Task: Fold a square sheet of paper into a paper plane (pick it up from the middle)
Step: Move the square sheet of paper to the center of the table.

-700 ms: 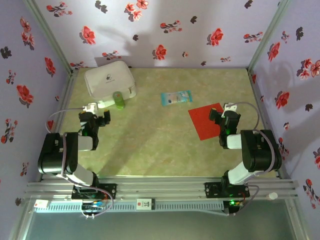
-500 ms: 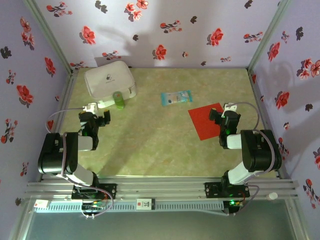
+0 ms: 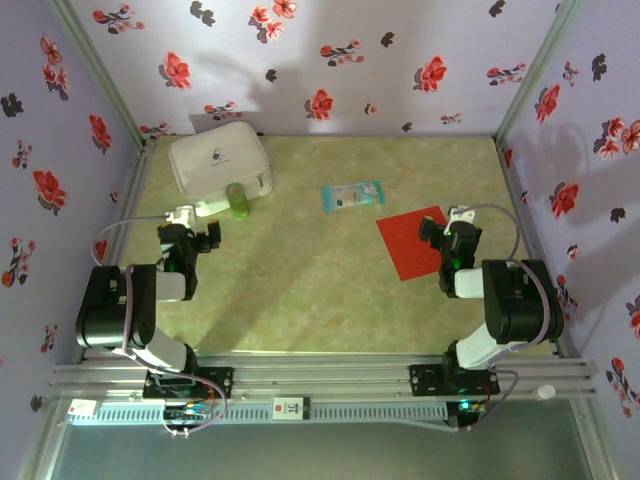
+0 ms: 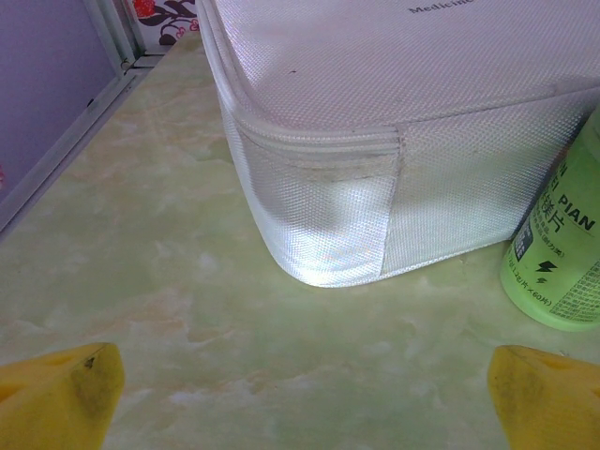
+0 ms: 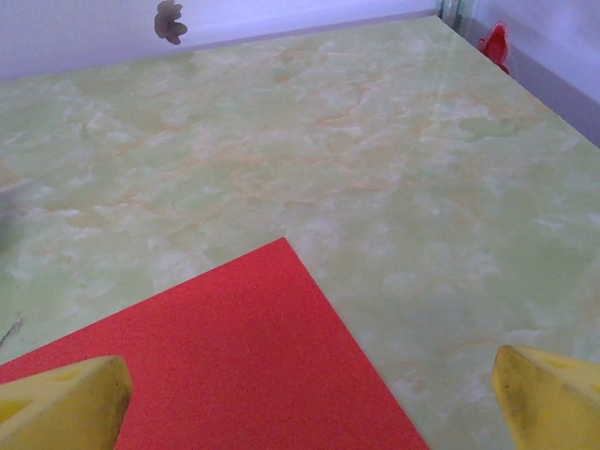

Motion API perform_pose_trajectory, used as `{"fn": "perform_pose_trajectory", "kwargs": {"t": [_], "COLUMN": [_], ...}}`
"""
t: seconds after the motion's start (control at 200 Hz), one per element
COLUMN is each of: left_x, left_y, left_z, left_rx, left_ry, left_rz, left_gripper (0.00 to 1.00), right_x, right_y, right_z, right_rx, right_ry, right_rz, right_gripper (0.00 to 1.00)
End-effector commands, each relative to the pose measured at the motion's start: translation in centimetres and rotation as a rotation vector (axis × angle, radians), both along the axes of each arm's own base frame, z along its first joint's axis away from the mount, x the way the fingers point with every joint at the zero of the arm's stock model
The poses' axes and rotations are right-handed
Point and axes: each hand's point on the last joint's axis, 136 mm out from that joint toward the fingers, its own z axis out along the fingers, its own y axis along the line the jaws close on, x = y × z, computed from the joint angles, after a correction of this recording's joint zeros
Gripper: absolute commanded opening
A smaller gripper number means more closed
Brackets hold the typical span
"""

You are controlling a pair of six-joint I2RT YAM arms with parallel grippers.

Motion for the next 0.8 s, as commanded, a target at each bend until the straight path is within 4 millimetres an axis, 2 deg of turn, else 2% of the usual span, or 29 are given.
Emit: {"fn": "perform_pose_trajectory", "kwargs": {"t": [0.0, 0.385, 0.555, 0.57, 0.605, 0.75, 0.795], "left_x": [0.6, 0.4, -0.6, -1.3, -1.6, -2.1, -2.3], "left_y": [-0.1, -0.2, -0.6, -0.5, -0.4, 0.1, 0.1], "left_z": [0.7, 0.9, 2.1, 1.4, 1.5, 2.8, 3.8], "left_rx": [0.010, 0.014, 0.020, 0.020, 0.019, 0.018, 0.006], "left_ry": [-0.016, -0.032, -0.125, -0.110, -0.120, -0.121, -0.126], "left_rz": [-0.015, -0.020, -0.033, -0.030, -0.022, 0.004, 0.008], "left_gripper": [1.00, 1.00, 1.00, 1.00, 1.00, 1.00, 1.00], "right_x": [0.6, 0.5, 0.4, 0.4, 0.4, 0.4, 0.3], "right_y": [-0.1, 0.3, 0.5, 0.6, 0.8, 1.1, 1.0], "right_z": [0.6, 0.8, 0.9, 0.9, 0.9, 1.7, 2.1], "right_rx": [0.004, 0.007, 0.003, 0.004, 0.003, 0.005, 0.004], "right_ry": [-0.016, -0.027, -0.033, -0.032, -0.032, -0.039, -0.039], "right_rz": [0.002, 0.021, 0.039, 0.043, 0.055, 0.073, 0.067], "right_gripper": [0.99, 0.99, 0.99, 0.99, 0.99, 0.99, 0.99]}}
